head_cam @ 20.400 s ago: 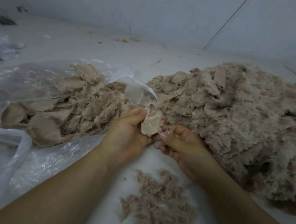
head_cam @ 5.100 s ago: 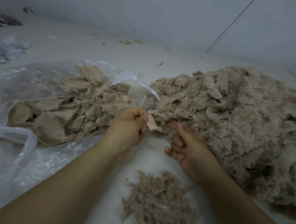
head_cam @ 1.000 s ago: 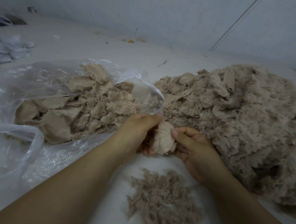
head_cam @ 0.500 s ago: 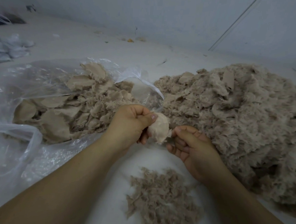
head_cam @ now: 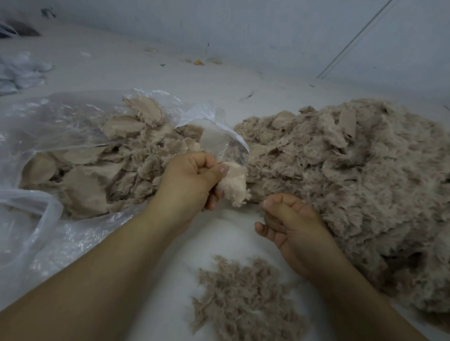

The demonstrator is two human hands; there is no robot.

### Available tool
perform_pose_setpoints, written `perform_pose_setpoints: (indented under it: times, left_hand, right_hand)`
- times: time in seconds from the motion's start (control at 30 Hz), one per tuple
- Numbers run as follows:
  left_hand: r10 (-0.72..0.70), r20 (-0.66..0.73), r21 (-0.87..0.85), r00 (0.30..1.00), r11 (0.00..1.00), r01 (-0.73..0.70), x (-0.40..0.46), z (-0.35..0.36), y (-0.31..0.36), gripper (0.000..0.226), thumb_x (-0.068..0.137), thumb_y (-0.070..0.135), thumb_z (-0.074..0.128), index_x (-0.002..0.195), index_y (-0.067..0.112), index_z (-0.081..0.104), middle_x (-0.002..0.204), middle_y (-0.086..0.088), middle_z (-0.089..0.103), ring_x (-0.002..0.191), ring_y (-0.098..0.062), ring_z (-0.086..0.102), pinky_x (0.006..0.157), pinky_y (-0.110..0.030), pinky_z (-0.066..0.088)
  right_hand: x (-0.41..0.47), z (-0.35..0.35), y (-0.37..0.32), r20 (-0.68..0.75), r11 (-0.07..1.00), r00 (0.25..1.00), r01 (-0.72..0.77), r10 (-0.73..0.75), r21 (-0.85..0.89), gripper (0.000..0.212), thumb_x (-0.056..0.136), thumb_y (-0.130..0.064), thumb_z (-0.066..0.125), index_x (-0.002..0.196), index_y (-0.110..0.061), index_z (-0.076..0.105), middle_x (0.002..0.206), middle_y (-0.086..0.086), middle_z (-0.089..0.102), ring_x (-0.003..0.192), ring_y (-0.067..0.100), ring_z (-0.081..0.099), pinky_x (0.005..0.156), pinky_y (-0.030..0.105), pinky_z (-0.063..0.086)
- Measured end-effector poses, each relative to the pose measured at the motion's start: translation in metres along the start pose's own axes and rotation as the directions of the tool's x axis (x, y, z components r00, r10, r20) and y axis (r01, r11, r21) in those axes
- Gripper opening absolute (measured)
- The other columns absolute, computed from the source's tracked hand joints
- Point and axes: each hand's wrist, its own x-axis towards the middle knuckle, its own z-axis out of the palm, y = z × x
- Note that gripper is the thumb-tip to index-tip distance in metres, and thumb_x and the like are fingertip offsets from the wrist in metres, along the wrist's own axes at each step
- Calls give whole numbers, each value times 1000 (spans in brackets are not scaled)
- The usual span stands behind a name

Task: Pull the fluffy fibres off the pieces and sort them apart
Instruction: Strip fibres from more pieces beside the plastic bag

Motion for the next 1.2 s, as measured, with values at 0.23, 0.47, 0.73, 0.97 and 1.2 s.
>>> perform_pose_setpoints:
  times: [0.23,0.47,0.73,0.97,1.2]
  left_hand:
    - [5,94,36,996,999,-8,-8,10,-1,24,94,9,61,70,9,60,48,-8,58,32,-17,45,38,-22,34]
    - [6,-16,58,1000,998,-5,-9,13,-2,19,95,6,59,77,1,60,47,-7,57,31,-15,43,36,-19,35]
    - [399,-310,388,863,882,-268,1,-5,8,18,93,5,55,83,20,57,55,2,58,46,-15,54,43,-26,42]
    - [516,91,982,852,96,-163,15,-31,14,15,73,-10,55,79,1,63,85,-16,58,68,-36,58,54,-34,40]
    - [222,14,998,975,-59,-1,9,-25,10,26,73,5,56,60,16,36,74,-4,51,99,-32,53,83,-41,43]
  right_hand:
    - [-4,2,-2,131,998,990,49,-45,-31,14,78,-19,64,83,-6,63,63,-3,69,58,4,64,58,20,54]
    - [-3,3,-3,71,998,997,18,-14,-59,10,95,-3,52,86,-2,56,55,-5,64,51,1,60,55,21,53]
    - [-3,2,-1,-24,1000,1000,-2,2,-21,12,93,1,55,83,-5,57,56,-2,54,52,6,52,56,23,54]
    - [-1,3,-2,-49,1000,999,-19,20,25,12,92,3,56,84,-4,62,81,3,70,70,12,67,56,23,55]
    - [-4,3,-3,-3,1000,1000,-8,8,13,9,93,1,54,86,-3,59,63,-5,68,55,4,64,58,23,56]
